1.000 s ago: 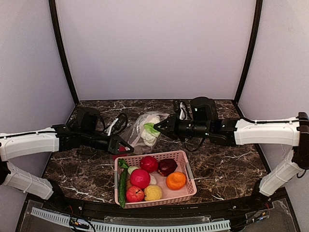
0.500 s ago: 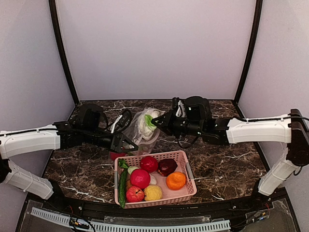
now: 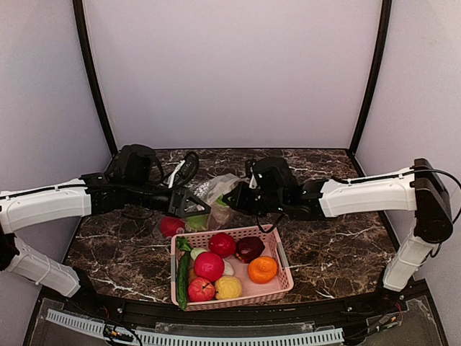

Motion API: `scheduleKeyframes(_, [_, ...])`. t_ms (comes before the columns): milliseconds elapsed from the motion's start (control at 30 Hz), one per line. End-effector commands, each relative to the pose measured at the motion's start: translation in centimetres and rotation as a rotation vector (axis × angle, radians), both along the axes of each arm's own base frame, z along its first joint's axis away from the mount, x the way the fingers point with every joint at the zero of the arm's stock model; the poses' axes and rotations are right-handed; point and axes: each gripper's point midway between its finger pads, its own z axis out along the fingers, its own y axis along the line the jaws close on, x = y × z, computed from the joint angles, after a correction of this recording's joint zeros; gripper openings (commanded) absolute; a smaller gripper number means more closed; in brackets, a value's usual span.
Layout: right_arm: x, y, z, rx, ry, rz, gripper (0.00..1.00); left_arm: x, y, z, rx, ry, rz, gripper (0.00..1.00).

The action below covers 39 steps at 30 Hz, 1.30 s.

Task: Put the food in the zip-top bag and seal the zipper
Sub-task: Place the fake vegetable in the zipper food storage bag, then adjust the zipper food storage bag at the center of the board.

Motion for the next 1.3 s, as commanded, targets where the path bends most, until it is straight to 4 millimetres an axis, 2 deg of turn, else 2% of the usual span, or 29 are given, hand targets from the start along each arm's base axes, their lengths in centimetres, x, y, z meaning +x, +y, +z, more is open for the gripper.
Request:
scheduleKeyframes(0, [0.2,-0.6,-0.5,-0.103,-0.040,-0.010,0.16,0.5,-1.0,3.7,-0.081,-0.081,-0.018,0.01])
scheduleKeyframes(100, [-0.1,-1.4,0.3,-0.145,-0.063,-0.002,0.28,0.7,-0.7,4.3,-0.083,-0.099,-0.002,0.01])
scheduleKeyframes(267, [-1.6,-2.4,4.0,-0.137,-0.119,0.071,0.59,1.1,0.5,3.9,-0.062,-0.093,0.054,0.01])
scheduleKeyframes(367, [-2.8,-3.6,5.3,-0.136,-0.124,0.102,0.70,1.3,1.3,3.3,-0.056,-0.079,0.087,0.01])
scheduleKeyframes(500, [-4.6,-6.0,6.4,-0.136,-0.130,0.122,0.78,1.4,2.0,2.9,-0.060,-0.067,0.118,0.01])
scheduleKeyframes(667, [-4.8,-9.0,4.2,-0.206,-0.088,0.068,0.77,1.4,2.3,2.6,-0.062,-0.056,0.131,0.01])
scheduleKeyframes(733, [-4.6,-9.3,3.4,-0.203,-0.061,0.068,0.75,1.3,2.4,2.6,-0.065,-0.055,0.135,0.01])
scheduleKeyframes(1133, [-0.5,-6.6,0.7,-0.165,-0.007,0.052,0.58,1.1,2.6,2.3,-0.070,-0.047,0.139,0.01])
scheduleKeyframes(1267, [0.3,-5.6,-0.1,-0.141,0.018,0.059,0.52,1.0,2.8,2.3,-0.066,-0.048,0.138,0.01])
